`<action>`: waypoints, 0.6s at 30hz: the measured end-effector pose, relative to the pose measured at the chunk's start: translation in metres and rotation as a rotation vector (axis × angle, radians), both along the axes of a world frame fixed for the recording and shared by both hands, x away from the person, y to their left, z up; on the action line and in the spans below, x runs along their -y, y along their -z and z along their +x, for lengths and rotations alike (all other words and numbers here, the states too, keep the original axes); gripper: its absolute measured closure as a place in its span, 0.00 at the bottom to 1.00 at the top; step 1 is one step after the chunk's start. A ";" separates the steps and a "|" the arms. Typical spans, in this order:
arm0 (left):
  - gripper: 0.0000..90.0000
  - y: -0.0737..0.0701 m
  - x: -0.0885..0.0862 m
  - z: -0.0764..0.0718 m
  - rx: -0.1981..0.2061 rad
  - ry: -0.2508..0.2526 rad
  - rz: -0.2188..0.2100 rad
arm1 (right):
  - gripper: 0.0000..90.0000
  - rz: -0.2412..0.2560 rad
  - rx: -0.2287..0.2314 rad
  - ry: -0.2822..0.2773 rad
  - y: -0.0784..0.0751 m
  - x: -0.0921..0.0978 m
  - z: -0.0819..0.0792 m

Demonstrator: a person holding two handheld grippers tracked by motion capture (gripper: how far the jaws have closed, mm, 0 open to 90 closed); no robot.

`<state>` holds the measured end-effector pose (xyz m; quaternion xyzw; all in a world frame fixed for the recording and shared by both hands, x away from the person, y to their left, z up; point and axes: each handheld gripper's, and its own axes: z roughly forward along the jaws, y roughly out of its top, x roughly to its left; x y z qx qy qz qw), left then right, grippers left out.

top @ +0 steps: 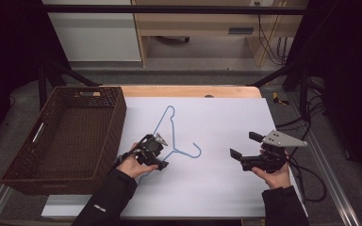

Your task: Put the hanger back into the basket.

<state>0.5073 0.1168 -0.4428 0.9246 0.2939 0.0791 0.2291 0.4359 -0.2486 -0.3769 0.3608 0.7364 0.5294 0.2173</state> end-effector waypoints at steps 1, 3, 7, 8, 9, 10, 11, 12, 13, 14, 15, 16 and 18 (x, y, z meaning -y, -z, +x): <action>0.53 0.000 0.000 0.000 0.001 -0.001 0.005 | 0.05 0.000 0.000 -0.001 0.000 0.000 0.000; 0.55 0.002 0.001 0.001 -0.002 -0.001 0.006 | 0.05 0.000 0.000 -0.001 0.000 0.000 0.000; 0.59 0.006 0.002 0.003 -0.010 -0.007 0.015 | 0.05 -0.002 0.001 -0.002 0.000 0.000 0.000; 0.59 0.006 0.002 0.003 -0.012 -0.007 0.018 | 0.05 -0.002 0.001 -0.003 0.000 0.000 0.000; 0.60 0.007 0.003 0.003 -0.010 -0.009 0.021 | 0.05 -0.003 0.001 -0.003 0.000 0.000 0.000; 0.61 0.008 0.003 0.003 -0.012 -0.009 0.025 | 0.05 -0.003 0.000 -0.003 0.000 0.000 0.000; 0.62 0.008 0.003 0.003 -0.014 -0.010 0.025 | 0.05 -0.003 0.000 -0.003 0.000 0.000 0.000; 0.64 0.009 0.003 0.003 -0.013 -0.012 0.029 | 0.05 -0.002 -0.001 -0.003 0.000 0.000 0.000; 0.64 0.009 0.003 0.003 -0.014 -0.016 0.033 | 0.05 -0.004 0.000 -0.005 0.000 0.000 0.000; 0.65 0.009 0.003 0.003 -0.016 -0.016 0.033 | 0.05 -0.004 0.000 -0.006 0.000 0.000 0.000; 0.65 0.009 0.002 0.004 -0.016 -0.020 0.028 | 0.05 -0.004 0.000 -0.006 0.000 0.000 0.000; 0.68 0.010 0.002 0.004 -0.015 -0.023 0.028 | 0.05 -0.004 0.000 -0.005 0.001 0.000 0.000; 0.71 0.009 0.002 0.003 -0.019 -0.022 0.026 | 0.05 -0.005 0.000 -0.005 0.001 0.000 0.000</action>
